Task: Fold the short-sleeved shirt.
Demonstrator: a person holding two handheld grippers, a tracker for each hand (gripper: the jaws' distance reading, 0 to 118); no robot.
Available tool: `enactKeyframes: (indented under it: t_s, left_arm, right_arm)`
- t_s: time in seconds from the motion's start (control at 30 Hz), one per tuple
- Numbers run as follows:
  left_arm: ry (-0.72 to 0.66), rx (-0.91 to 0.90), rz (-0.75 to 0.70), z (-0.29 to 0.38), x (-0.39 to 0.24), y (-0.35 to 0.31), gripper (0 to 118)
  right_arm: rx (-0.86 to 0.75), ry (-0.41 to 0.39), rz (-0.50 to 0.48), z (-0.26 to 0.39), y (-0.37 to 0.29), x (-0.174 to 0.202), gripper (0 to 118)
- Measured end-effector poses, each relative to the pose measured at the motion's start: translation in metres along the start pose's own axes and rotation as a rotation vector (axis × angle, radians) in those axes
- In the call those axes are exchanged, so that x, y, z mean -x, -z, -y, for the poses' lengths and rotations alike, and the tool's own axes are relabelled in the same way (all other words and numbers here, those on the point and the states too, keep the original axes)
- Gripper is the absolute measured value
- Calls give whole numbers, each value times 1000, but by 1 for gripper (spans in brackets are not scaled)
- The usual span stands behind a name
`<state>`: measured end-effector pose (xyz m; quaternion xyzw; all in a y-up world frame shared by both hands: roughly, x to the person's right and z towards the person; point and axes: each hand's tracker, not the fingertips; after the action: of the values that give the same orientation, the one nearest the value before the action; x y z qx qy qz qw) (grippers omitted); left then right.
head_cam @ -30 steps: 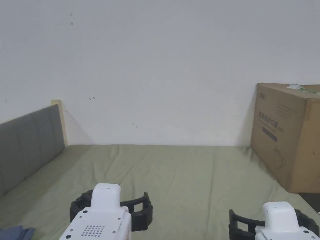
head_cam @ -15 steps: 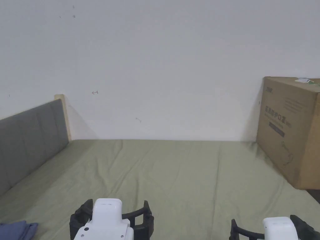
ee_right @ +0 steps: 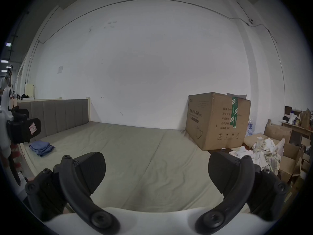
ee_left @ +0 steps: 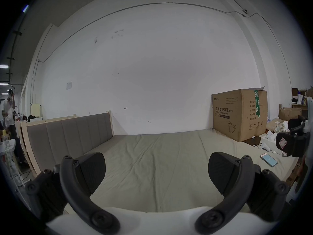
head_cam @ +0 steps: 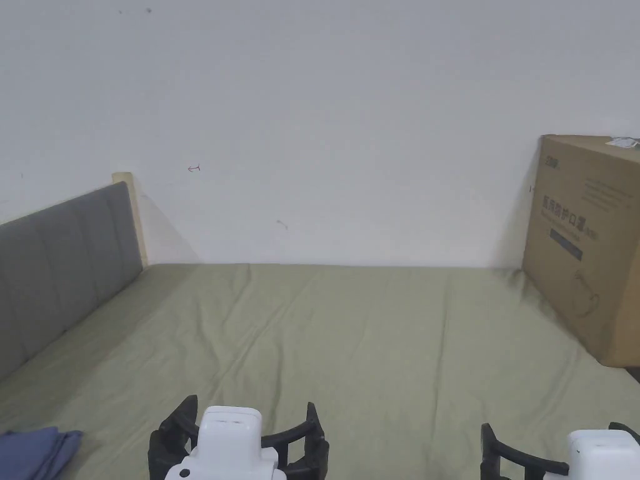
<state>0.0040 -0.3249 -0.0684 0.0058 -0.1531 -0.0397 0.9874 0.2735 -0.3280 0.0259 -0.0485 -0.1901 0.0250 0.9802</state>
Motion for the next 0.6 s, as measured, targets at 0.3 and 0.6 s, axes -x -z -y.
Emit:
enactKeyframes:
  t_s: [0.3, 0.6]
  left_arm:
    - [-20, -11, -4, 2, 4, 0, 118]
    - [-21, -2, -4, 2, 4, 0, 118]
  right_arm:
    - [-32, 10, 13, -4, -13, 1, 118]
    - [-80, -1, -8, -3, -23, 1, 118]
